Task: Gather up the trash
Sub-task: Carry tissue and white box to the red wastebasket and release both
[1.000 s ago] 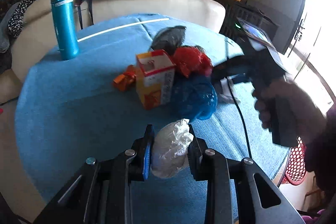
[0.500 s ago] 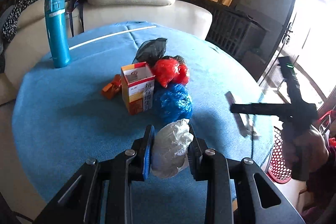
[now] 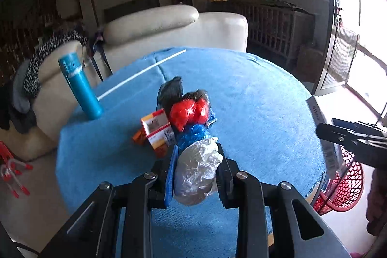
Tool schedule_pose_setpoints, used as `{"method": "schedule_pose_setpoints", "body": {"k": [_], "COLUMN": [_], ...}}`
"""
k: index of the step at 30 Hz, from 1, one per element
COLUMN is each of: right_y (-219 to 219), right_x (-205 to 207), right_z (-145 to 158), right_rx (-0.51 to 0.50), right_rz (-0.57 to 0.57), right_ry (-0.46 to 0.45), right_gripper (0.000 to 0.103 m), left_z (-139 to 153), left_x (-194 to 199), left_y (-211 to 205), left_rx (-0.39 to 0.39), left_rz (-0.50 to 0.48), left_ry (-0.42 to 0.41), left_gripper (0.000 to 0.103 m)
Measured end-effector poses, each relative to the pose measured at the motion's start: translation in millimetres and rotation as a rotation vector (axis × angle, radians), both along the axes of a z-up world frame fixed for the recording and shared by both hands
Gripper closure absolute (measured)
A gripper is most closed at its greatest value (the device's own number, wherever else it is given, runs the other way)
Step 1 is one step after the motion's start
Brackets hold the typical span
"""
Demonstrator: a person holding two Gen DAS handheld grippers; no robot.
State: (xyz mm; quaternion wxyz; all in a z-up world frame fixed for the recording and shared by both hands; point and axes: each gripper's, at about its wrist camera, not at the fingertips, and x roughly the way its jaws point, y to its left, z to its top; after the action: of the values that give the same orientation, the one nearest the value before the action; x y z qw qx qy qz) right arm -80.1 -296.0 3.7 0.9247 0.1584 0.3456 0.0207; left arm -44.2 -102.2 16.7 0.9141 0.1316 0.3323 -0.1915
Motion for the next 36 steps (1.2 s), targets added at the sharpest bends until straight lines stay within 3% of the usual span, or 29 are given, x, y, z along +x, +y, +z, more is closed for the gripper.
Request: {"method": "schedule_pose_setpoints", "body": {"k": [4, 13, 26, 36], "right_y": [-4, -28, -80, -96], "right_x": [-25, -67, -105, -116], "right_z": [8, 9, -6, -13], "right_rx": [-0.007, -0.011, 0.067, 0.081], "right_rz": [-0.008, -0.058, -0.161, -0.194], "right_ry": [-0.074, -0.137, -0.148, -0.149], "right_gripper": [0.052, 0.052, 0.052, 0.052], "left_z": [9, 20, 7, 3], "left_x": [-11, -33, -47, -58], "left_y": [-17, -59, -121, -153], "left_rx": [0.048, 0.109, 0.199, 0.230], "left_rz": [-0.004, -0.061, -0.162, -0.229], "left_ry": [-0.050, -0.104, -0.110, -0.119], "left_gripper": [0.072, 0.072, 0.072, 0.072]}}
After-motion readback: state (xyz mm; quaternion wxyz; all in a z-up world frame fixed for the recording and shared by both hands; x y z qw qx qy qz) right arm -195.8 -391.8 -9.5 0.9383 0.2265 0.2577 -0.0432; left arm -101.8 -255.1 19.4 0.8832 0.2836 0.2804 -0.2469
